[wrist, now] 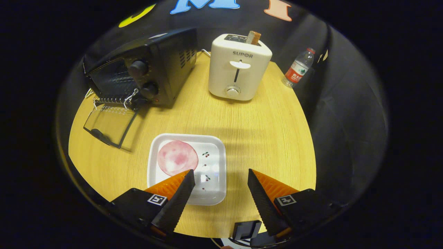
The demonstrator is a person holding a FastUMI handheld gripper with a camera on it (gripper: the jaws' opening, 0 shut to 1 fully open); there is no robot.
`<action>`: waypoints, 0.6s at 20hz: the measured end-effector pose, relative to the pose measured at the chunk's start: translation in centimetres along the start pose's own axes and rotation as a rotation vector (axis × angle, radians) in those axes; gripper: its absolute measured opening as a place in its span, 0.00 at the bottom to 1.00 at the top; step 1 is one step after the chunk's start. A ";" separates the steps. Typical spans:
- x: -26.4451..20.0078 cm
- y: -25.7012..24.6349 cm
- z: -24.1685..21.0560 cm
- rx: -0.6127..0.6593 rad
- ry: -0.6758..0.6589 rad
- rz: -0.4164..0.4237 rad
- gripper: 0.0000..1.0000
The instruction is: Open the toaster oven, put the food inside, and close the toaster oven door.
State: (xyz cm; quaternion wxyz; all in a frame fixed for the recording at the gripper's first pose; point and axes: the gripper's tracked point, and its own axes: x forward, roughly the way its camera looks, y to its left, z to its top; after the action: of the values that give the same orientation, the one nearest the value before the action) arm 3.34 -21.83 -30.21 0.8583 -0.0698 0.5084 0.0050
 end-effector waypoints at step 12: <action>4.1 1.3 -1.2 0.084 0.165 0.158 0.40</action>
State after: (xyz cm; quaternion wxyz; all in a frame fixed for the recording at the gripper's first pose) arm 4.18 -20.96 -34.48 0.8127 0.0063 0.5808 0.0456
